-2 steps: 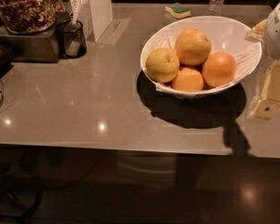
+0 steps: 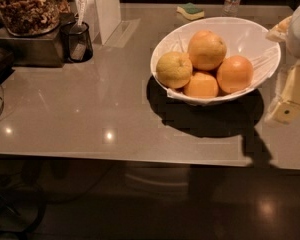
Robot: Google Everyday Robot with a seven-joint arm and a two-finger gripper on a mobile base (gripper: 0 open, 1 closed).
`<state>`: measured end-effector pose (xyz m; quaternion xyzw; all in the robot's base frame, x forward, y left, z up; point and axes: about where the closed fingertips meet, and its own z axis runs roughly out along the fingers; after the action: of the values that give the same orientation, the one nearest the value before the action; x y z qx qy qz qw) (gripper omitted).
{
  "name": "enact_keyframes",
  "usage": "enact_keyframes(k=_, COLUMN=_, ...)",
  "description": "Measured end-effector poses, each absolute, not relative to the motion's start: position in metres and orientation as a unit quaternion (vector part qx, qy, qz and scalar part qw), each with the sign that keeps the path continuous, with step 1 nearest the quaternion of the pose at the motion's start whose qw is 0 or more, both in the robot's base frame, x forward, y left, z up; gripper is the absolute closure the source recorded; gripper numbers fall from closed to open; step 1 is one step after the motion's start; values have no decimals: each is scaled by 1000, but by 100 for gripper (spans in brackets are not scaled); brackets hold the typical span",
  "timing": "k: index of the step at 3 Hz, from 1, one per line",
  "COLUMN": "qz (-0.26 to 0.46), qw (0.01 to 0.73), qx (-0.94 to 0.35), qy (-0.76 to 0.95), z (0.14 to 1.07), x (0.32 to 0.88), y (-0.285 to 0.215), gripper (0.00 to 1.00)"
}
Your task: Pick orange from white bowl
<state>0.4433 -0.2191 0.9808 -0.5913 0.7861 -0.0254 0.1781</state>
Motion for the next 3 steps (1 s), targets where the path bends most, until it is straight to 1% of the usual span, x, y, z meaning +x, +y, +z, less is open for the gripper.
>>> enact_keyframes(k=2, qz=27, qw=235, qx=-566, qy=790, z=981, x=486, y=-227, gripper=0)
enact_keyframes(k=3, qz=29, qw=237, qx=-565, qy=790, z=980, x=489, y=-226, gripper=9)
